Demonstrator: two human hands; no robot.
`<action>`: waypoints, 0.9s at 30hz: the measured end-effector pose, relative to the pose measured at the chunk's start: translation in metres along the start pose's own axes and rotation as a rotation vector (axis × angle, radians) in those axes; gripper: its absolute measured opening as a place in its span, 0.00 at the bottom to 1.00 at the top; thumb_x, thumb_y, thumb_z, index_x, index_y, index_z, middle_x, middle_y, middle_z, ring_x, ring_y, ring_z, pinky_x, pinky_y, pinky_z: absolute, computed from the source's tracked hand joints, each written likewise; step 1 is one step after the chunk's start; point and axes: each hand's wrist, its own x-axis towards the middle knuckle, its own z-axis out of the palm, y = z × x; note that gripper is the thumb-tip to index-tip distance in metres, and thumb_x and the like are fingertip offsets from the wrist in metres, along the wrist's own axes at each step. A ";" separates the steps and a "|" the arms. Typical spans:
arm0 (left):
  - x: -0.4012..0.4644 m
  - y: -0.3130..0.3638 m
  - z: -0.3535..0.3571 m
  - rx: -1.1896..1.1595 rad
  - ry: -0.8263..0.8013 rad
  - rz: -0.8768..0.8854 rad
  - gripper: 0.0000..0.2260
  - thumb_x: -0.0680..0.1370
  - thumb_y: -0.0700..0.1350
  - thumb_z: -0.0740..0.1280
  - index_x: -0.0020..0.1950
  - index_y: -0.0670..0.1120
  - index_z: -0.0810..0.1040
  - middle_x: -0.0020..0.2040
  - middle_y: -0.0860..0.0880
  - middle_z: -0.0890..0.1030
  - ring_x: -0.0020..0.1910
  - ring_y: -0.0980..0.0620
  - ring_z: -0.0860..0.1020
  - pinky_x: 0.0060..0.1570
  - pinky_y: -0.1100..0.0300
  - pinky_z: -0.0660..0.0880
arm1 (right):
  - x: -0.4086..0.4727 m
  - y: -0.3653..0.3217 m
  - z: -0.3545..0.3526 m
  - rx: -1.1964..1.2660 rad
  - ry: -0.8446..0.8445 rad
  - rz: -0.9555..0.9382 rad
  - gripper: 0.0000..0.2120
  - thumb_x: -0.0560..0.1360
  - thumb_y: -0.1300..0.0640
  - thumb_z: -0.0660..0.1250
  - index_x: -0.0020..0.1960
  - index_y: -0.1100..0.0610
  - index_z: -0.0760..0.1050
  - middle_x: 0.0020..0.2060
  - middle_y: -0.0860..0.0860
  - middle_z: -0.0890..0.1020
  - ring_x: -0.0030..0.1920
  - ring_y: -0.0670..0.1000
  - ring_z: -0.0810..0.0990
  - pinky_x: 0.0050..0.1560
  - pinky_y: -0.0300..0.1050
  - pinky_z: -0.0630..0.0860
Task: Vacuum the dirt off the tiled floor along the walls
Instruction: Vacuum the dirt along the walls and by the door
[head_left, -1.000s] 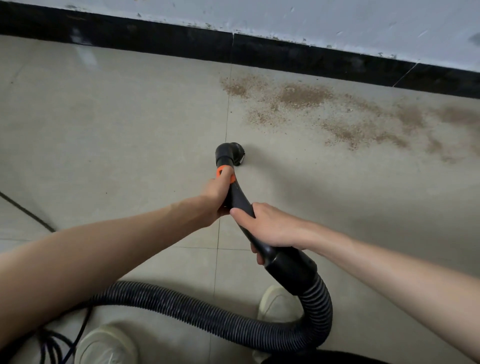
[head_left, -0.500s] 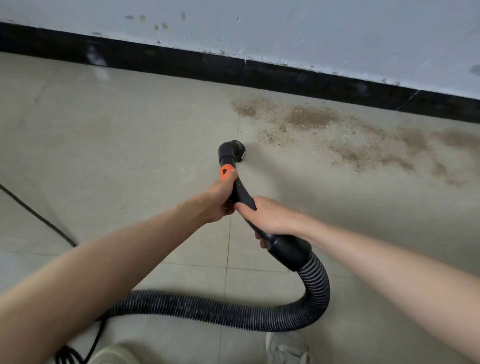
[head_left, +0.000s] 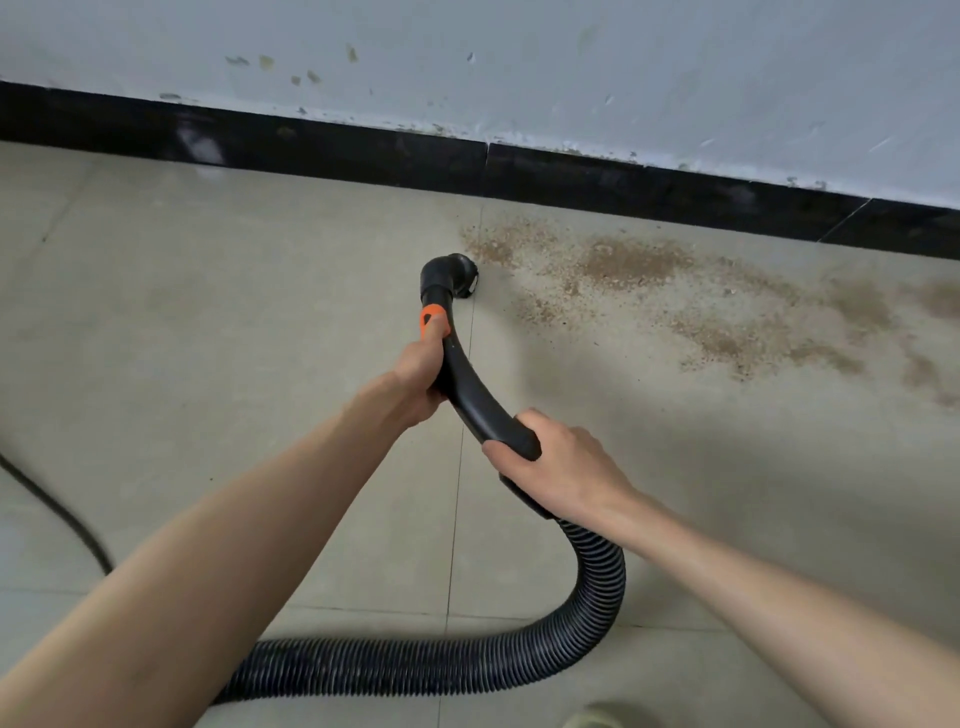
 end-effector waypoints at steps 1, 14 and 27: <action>0.003 0.001 0.003 0.015 0.004 -0.004 0.22 0.80 0.59 0.57 0.58 0.40 0.67 0.43 0.46 0.74 0.41 0.50 0.74 0.45 0.56 0.73 | 0.002 0.002 0.000 0.017 0.015 0.000 0.17 0.75 0.38 0.63 0.44 0.53 0.69 0.36 0.51 0.80 0.39 0.56 0.79 0.40 0.49 0.74; 0.010 0.052 -0.028 0.031 0.168 0.040 0.14 0.82 0.50 0.58 0.61 0.41 0.65 0.43 0.46 0.73 0.41 0.49 0.74 0.45 0.55 0.71 | 0.080 -0.056 -0.009 0.087 -0.070 -0.127 0.15 0.74 0.40 0.64 0.39 0.51 0.70 0.42 0.52 0.83 0.44 0.56 0.81 0.46 0.49 0.78; 0.025 0.073 0.032 0.352 0.294 -0.014 0.18 0.81 0.52 0.56 0.64 0.41 0.68 0.53 0.43 0.77 0.50 0.46 0.77 0.50 0.55 0.74 | 0.110 -0.011 -0.037 0.209 -0.069 -0.198 0.15 0.75 0.41 0.61 0.47 0.52 0.73 0.41 0.50 0.81 0.43 0.55 0.79 0.39 0.46 0.71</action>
